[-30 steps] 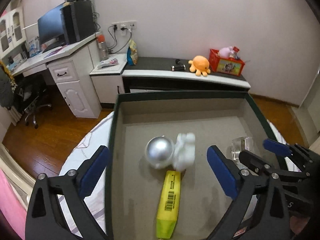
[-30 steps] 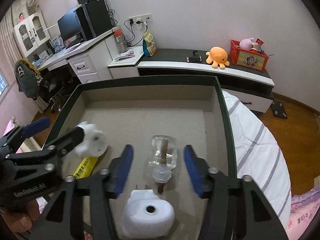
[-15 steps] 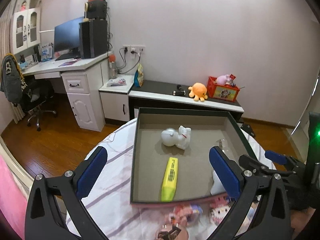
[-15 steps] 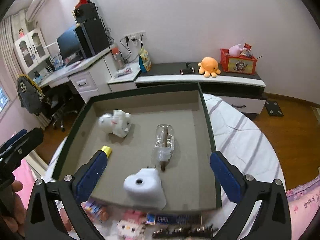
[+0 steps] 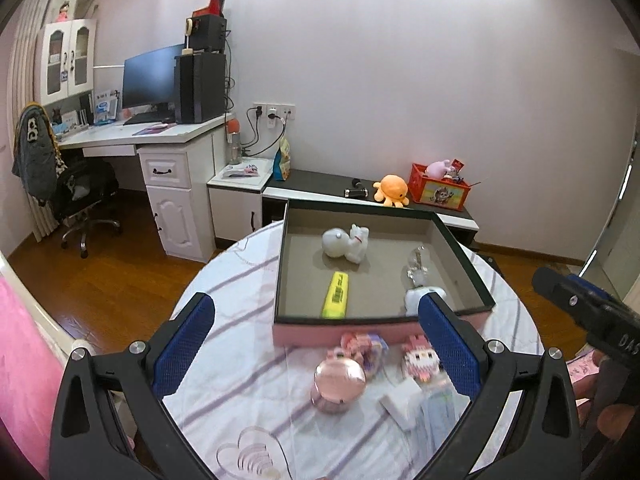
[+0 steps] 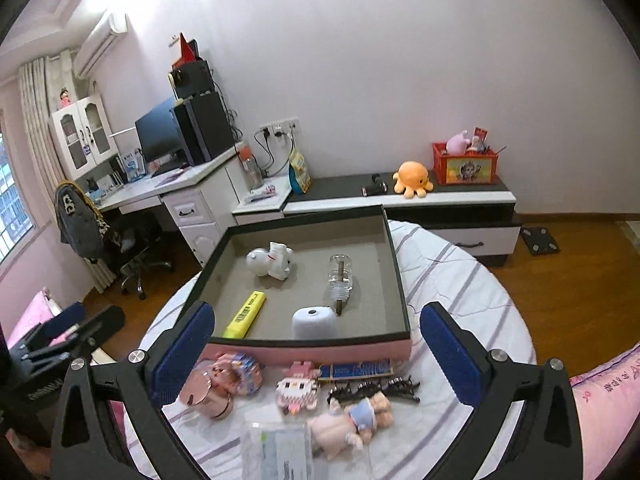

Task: Organize rigid objects
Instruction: 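Move both grippers back toward the canister and floss box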

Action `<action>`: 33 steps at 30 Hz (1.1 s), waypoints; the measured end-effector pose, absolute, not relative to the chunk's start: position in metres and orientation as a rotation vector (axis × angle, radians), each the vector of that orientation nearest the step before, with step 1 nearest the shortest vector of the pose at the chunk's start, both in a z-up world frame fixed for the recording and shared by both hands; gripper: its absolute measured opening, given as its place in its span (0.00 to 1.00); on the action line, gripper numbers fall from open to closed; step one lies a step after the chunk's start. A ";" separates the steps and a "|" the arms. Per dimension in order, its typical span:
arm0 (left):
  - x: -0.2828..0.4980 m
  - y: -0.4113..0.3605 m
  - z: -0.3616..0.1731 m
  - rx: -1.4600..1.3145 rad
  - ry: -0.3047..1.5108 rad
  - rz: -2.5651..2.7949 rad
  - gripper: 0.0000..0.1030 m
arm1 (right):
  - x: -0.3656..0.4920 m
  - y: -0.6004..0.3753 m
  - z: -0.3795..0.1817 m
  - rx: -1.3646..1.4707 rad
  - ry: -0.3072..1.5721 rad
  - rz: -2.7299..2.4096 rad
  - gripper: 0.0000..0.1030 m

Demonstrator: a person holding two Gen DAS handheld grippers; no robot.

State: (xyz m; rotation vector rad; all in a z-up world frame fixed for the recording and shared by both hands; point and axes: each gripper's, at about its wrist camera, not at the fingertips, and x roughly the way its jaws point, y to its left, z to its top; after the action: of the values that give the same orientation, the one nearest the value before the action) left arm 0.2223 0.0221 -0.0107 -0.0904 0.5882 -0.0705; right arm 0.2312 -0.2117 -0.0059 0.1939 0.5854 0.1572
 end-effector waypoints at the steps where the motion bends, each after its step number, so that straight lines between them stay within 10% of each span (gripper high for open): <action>1: 0.217 0.022 -0.013 -0.085 0.591 -0.067 1.00 | 0.223 -0.213 -0.005 0.191 0.578 0.157 1.00; 33: 0.140 0.024 -0.025 -0.057 0.603 0.006 1.00 | 0.129 -0.209 -0.022 0.151 0.584 0.106 1.00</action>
State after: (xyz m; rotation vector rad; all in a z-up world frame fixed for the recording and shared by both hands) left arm 0.1398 0.0239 -0.0246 -0.0572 0.6033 0.0063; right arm 0.1288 -0.2088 -0.0224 0.1511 0.5841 0.1058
